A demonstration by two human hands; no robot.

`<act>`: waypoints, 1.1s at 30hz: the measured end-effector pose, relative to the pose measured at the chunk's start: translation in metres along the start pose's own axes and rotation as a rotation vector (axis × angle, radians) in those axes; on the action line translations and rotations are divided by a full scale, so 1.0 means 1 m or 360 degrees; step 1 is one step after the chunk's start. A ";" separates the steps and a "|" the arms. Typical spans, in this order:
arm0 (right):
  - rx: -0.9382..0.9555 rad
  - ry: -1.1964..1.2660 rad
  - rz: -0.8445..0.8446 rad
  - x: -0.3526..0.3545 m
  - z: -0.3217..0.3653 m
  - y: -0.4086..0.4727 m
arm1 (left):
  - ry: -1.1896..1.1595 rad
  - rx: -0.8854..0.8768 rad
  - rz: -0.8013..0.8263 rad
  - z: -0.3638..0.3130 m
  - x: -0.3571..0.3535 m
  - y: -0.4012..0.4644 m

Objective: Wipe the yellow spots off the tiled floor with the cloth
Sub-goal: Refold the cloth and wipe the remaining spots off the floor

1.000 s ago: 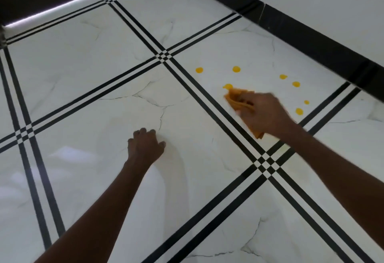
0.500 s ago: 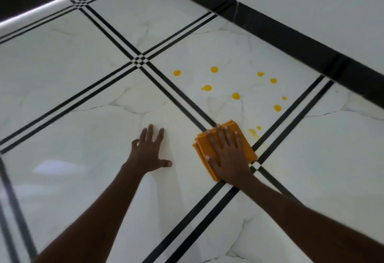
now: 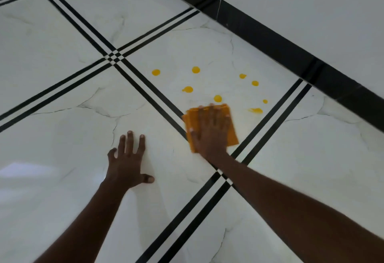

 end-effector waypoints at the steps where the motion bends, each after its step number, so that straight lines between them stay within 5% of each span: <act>1: 0.0127 0.0009 0.0023 -0.003 0.018 -0.011 | -0.0008 0.0004 -0.0003 0.002 0.001 -0.002; 5: 0.0263 -0.0055 0.0055 0.001 -0.018 -0.061 | -0.0047 0.0013 -0.0030 -0.001 0.005 -0.004; 13: -0.0326 -0.0183 -0.0001 0.028 -0.175 -0.050 | -0.0110 0.0028 0.0070 -0.002 0.013 -0.004; 20: -0.0714 -0.0009 0.0008 0.031 -0.211 0.043 | -0.0333 -0.0059 0.0354 0.035 0.054 0.030; 23: -0.0644 0.0092 0.0067 0.029 -0.187 0.102 | -0.0345 -0.0021 0.0328 0.041 0.061 0.039; 27: -0.0192 0.0136 0.0116 0.012 -0.085 0.167 | -0.0307 -0.0018 0.0304 0.037 0.053 0.043; 33: 0.0359 0.0106 0.0131 -0.007 0.050 0.160 | -0.0169 0.0087 0.0147 0.036 0.076 0.060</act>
Point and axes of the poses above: each hand's wrist, its own y-axis towards the middle knuckle, its own x-axis out of the back of the hand, z = x × y, the point moved 6 cm from there along y, towards the middle knuckle, and after that the axes turned 1 degree about -z, right-handed, at the moved point
